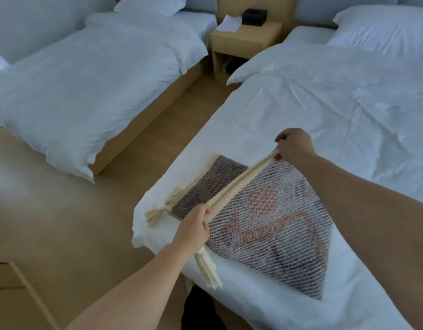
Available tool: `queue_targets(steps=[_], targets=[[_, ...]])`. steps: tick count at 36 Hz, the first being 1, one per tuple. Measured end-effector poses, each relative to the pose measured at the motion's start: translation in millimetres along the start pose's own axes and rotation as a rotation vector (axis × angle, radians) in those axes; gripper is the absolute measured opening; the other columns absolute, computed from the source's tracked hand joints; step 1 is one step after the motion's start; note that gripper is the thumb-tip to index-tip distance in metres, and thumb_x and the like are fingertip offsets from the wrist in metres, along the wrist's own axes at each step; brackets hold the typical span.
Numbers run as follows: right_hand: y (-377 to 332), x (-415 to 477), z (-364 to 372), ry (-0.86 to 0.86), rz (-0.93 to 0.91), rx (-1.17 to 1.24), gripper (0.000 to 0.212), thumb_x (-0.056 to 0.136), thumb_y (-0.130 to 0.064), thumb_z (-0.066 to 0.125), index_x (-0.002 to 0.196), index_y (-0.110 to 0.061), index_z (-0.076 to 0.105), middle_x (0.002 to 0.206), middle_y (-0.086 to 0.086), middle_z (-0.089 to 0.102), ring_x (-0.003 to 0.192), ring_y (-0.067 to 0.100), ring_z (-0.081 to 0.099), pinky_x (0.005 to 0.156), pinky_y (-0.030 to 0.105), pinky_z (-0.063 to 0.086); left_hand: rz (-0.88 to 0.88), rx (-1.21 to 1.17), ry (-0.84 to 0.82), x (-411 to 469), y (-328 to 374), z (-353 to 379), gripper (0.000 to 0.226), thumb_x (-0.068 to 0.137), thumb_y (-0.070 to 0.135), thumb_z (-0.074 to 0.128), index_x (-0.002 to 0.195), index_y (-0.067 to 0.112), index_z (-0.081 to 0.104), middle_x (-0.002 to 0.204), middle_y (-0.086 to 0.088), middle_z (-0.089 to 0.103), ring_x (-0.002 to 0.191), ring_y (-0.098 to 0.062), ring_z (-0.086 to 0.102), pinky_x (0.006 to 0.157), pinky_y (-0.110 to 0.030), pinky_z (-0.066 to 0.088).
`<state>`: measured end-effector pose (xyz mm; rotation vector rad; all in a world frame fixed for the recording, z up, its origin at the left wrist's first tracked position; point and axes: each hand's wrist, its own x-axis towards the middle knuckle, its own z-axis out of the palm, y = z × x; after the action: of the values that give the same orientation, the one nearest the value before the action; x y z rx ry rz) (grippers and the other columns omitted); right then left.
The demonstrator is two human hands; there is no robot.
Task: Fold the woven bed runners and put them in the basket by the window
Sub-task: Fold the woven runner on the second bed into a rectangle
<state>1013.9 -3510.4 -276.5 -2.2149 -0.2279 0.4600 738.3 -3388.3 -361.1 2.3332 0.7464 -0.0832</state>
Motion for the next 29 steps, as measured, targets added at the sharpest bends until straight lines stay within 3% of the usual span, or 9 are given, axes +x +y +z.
queue_targets(steps=[3,6,11,16,20,25,29], targets=[[-11.7,21.6,49.2,0.02,0.031,-0.045,0.028,0.093,0.004,0.041,0.092,-0.01,0.065,0.084,0.012,0.067,0.06,0.023,0.069,0.045,0.025,0.048,-0.009,-0.011,-0.075,36.2,-40.7,-10.5,0.029,0.093,0.004,0.046,0.116,0.022,0.047,0.12,0.006,0.051,0.076,-0.008,0.052,0.054,-0.013,0.037],[-17.5,48.8,102.0,0.022,0.088,-0.088,0.029,0.093,0.004,0.039,0.093,-0.01,0.064,0.088,0.014,0.067,0.067,0.027,0.069,0.045,0.024,0.044,-0.015,0.009,-0.146,70.0,-77.7,-19.4,0.029,0.094,0.006,0.046,0.118,0.023,0.046,0.112,0.008,0.051,0.066,-0.003,0.047,0.051,-0.013,0.031],[-15.7,98.7,183.9,0.043,0.174,-0.124,0.03,0.093,0.004,0.039,0.096,-0.007,0.067,0.09,0.016,0.069,0.071,0.029,0.071,0.061,0.034,0.058,-0.072,0.009,-0.207,122.8,-139.7,-22.1,0.026,0.094,0.009,0.048,0.113,0.027,0.045,0.103,0.006,0.053,0.063,-0.005,0.047,0.045,-0.014,0.03],[0.8,141.9,241.5,0.056,0.222,-0.144,0.028,0.092,0.005,0.042,0.095,-0.006,0.068,0.089,0.015,0.068,0.075,0.032,0.071,0.073,0.045,0.06,-0.103,-0.003,-0.279,165.2,-182.3,-9.9,0.028,0.092,0.008,0.049,0.111,0.028,0.047,0.109,0.012,0.046,0.078,-0.008,0.059,0.062,-0.027,0.054],[8.7,168.2,270.1,0.064,0.248,-0.173,0.028,0.091,0.004,0.043,0.096,-0.005,0.068,0.092,0.016,0.069,0.078,0.032,0.071,0.073,0.045,0.06,-0.094,-0.013,-0.278,190.7,-201.3,-4.8,0.025,0.091,0.004,0.05,0.108,0.022,0.049,0.105,0.01,0.05,0.079,-0.01,0.057,0.058,-0.014,0.043],[18.6,194.9,297.6,0.052,0.26,-0.211,0.029,0.09,0.004,0.042,0.094,-0.002,0.069,0.095,0.016,0.069,0.082,0.033,0.069,0.075,0.045,0.059,-0.099,-0.014,-0.334,207.6,-220.7,5.8,0.023,0.09,0.005,0.05,0.103,0.024,0.047,0.098,0.005,0.058,0.069,-0.011,0.056,0.055,-0.022,0.044],[30.0,208.3,316.2,0.0,0.3,-0.23,0.026,0.09,0.002,0.044,0.098,0.001,0.069,0.097,0.019,0.07,0.087,0.034,0.069,0.08,0.045,0.058,-0.12,0.001,-0.363,221.1,-227.2,16.5,0.023,0.09,0.005,0.05,0.1,0.026,0.046,0.091,0.005,0.057,0.064,-0.01,0.055,0.049,-0.019,0.038]])
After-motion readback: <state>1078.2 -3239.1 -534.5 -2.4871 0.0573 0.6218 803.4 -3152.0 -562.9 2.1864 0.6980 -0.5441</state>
